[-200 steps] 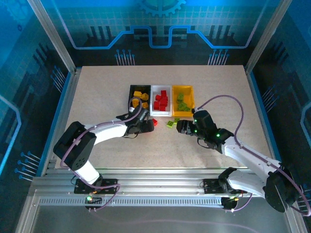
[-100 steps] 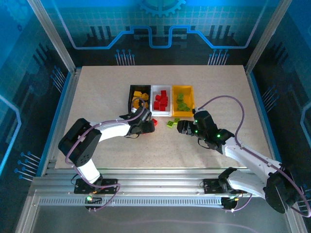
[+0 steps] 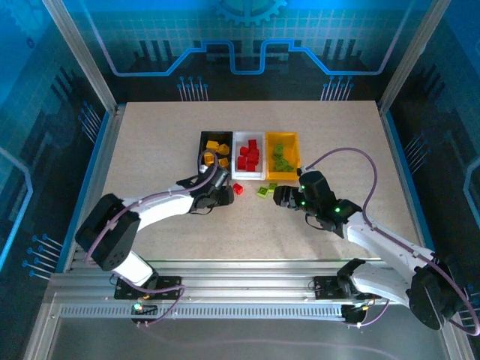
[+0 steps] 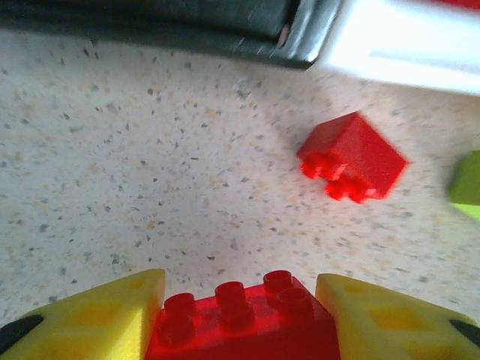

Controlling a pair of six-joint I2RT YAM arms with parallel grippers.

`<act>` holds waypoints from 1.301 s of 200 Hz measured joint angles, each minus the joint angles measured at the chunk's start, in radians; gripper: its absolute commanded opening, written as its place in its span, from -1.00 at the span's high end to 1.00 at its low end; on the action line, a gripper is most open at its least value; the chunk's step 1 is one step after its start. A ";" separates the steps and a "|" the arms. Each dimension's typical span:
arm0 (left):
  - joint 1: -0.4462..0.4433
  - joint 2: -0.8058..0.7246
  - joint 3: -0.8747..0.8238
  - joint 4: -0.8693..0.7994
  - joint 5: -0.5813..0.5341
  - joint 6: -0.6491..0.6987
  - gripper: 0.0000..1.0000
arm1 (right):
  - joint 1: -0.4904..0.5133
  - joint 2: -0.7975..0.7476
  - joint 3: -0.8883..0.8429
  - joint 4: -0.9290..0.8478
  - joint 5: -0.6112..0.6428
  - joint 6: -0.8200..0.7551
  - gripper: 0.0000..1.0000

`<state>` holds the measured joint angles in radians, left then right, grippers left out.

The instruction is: Sort the legos into containers by color

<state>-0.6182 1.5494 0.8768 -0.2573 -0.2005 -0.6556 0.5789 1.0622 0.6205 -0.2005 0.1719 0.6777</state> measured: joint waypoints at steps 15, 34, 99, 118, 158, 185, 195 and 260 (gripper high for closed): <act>0.000 -0.010 0.062 -0.026 0.000 0.003 0.00 | -0.003 0.000 0.000 0.000 0.000 0.000 -0.60; 0.000 0.025 0.200 -0.054 -0.008 0.017 -0.02 | -0.004 0.000 0.000 0.000 0.000 0.000 -0.60; 0.018 0.372 0.650 -0.099 -0.091 0.099 -0.10 | -0.007 0.000 0.000 -0.004 0.000 0.000 -0.60; 0.022 0.460 0.728 -0.127 -0.108 0.114 -0.23 | -0.011 -0.003 0.000 -0.012 -0.002 0.000 -0.60; 0.023 0.542 0.829 -0.173 -0.113 0.113 -0.67 | -0.013 -0.005 0.000 -0.018 -0.008 0.000 -0.61; 0.010 0.518 0.833 -0.173 -0.108 0.114 -0.91 | -0.016 -0.003 0.000 -0.015 -0.019 0.000 -0.59; 0.000 0.486 0.809 -0.163 -0.101 0.111 -0.98 | -0.017 0.003 0.000 -0.013 -0.024 0.000 -0.58; -0.047 -0.014 0.352 0.011 -0.013 0.058 -0.98 | 0.076 0.209 0.025 0.037 0.012 0.086 -0.58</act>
<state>-0.6655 1.5356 1.2289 -0.2462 -0.2131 -0.5976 0.6544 1.2709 0.6453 -0.1638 0.1841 0.7639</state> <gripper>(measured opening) 0.989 0.788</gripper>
